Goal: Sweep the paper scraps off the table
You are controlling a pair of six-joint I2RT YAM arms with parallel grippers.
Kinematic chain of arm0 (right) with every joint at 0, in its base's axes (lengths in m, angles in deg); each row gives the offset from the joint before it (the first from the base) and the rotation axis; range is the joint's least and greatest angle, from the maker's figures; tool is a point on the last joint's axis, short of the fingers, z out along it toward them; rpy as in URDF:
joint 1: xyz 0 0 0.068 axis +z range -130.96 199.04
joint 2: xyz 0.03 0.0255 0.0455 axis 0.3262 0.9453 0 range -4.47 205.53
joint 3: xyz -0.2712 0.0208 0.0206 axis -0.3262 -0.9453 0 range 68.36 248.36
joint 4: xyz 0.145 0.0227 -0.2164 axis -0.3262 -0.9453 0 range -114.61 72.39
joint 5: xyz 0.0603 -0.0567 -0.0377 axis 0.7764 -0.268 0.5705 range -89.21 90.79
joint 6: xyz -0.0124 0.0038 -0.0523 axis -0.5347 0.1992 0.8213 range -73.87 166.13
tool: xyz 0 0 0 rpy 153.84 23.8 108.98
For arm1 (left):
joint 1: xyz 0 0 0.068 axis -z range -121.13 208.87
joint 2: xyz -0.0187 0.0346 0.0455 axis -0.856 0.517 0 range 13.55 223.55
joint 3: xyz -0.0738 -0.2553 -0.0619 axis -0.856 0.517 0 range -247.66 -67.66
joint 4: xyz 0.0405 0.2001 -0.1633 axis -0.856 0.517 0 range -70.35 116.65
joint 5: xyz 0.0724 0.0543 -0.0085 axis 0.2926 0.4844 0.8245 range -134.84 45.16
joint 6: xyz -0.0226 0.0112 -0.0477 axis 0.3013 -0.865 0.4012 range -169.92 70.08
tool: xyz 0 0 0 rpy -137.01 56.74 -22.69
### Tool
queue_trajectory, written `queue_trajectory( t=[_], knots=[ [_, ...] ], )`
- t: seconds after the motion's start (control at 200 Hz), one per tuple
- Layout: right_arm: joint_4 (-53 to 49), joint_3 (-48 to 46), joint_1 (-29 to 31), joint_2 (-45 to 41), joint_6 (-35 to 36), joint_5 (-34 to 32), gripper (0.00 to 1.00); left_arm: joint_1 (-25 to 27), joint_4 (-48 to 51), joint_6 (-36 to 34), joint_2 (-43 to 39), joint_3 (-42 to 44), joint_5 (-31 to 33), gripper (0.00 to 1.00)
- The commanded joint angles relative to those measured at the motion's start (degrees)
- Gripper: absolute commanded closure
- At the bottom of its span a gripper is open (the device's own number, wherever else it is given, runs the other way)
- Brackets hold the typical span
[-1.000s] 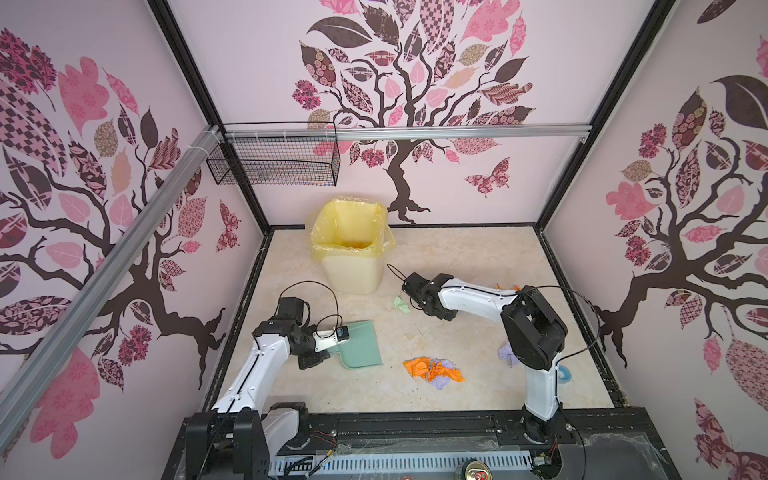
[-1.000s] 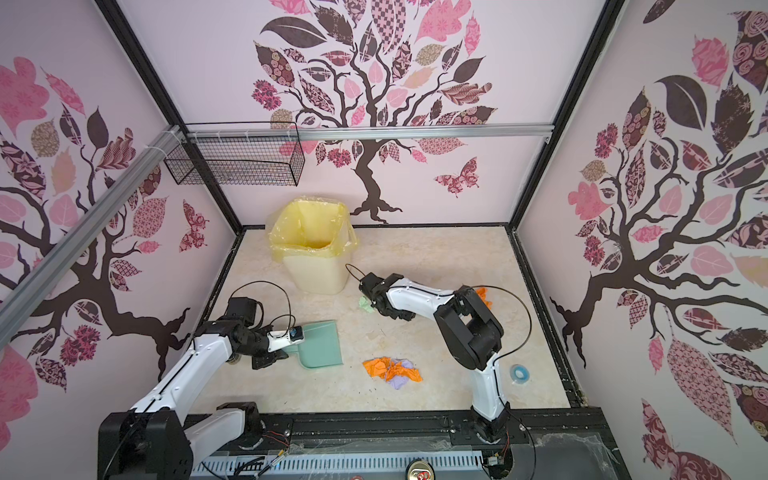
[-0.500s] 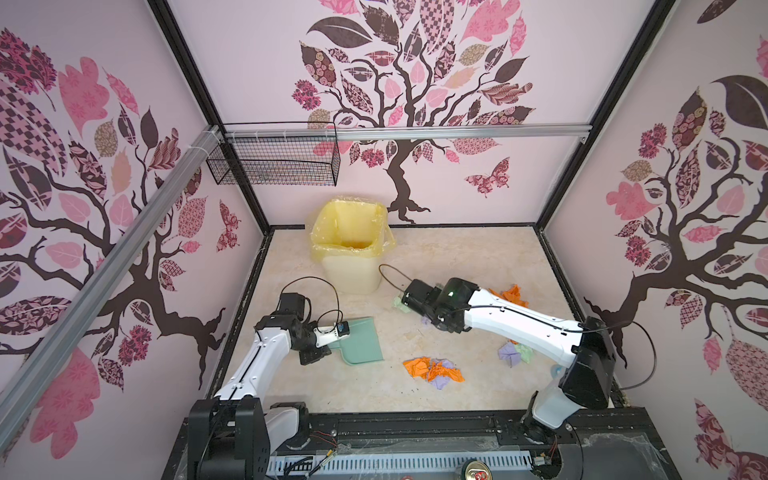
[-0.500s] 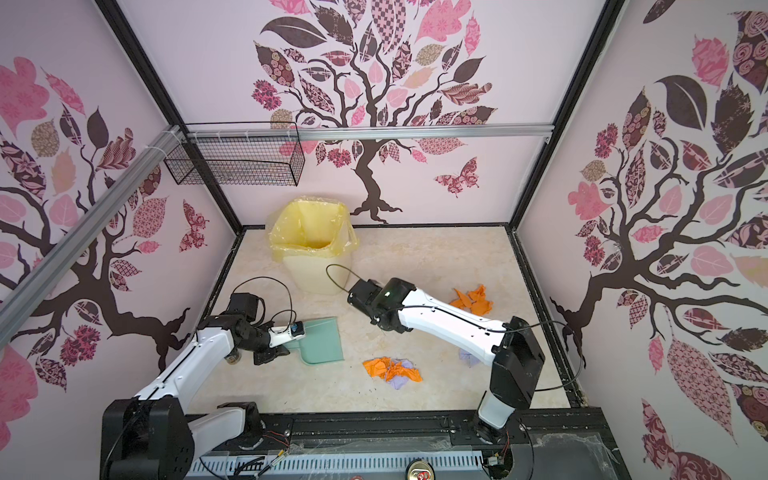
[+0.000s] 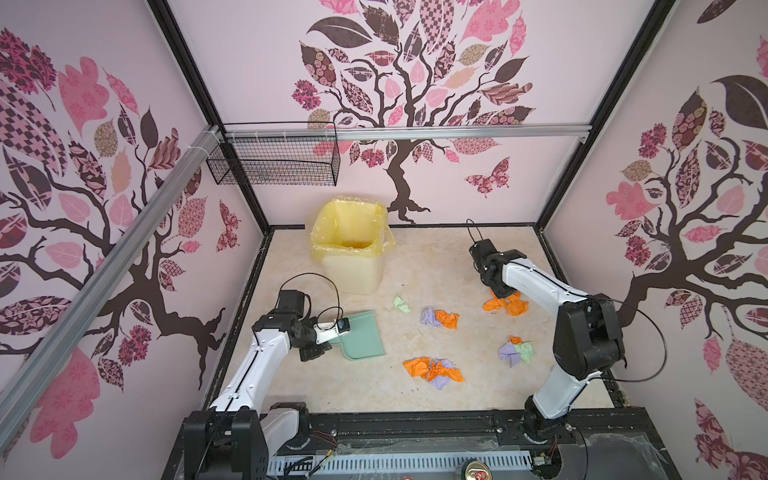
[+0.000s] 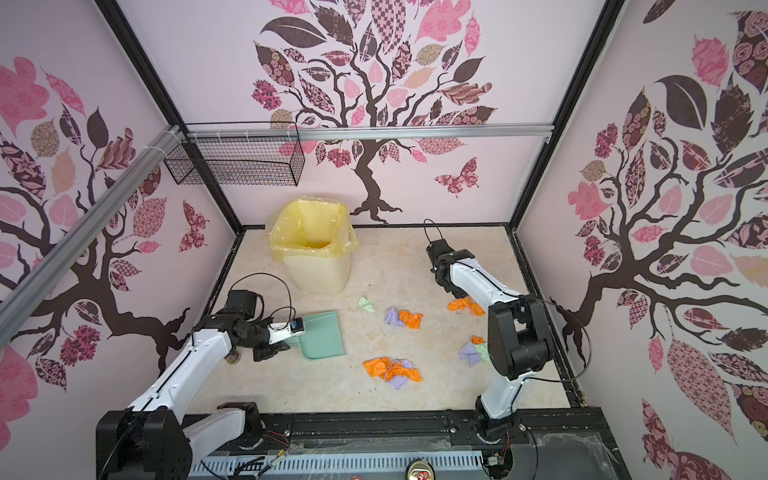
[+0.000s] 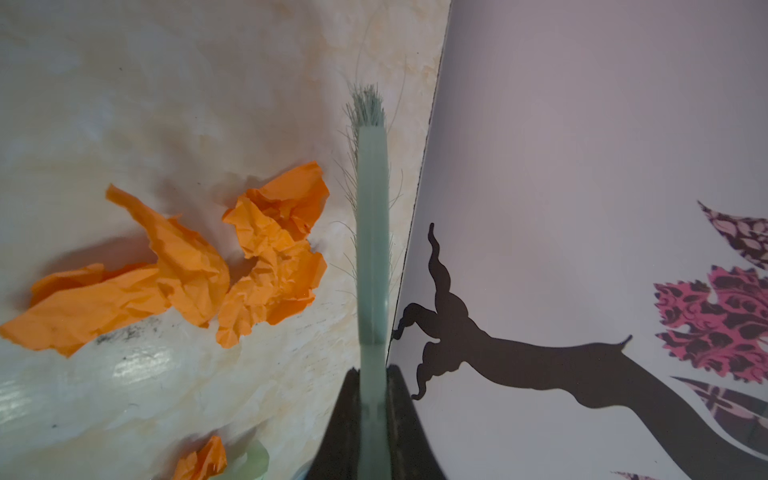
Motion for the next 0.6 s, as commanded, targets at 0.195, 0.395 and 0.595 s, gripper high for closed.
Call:
queue_trajectory(
  t=[0.195, 0.395, 0.595],
  knots=[
    [-0.1, -3.1, 5.1, 4.6, -2.8, 3.3, 1.00, 0.1, 0.0, -1.0, -0.6, 0.8, -0.4, 1.00],
    [-6.0, -5.7, 14.6, 2.4, -10.0, 5.3, 1.00, 0.0, -0.8, -0.9, 1.3, 0.4, -0.7, 1.00],
    [-14.8, -4.6, 25.9, -0.5, -18.5, 5.4, 1.00, 0.1, -1.8, -0.7, 2.4, 0.5, -0.6, 1.00]
  ],
)
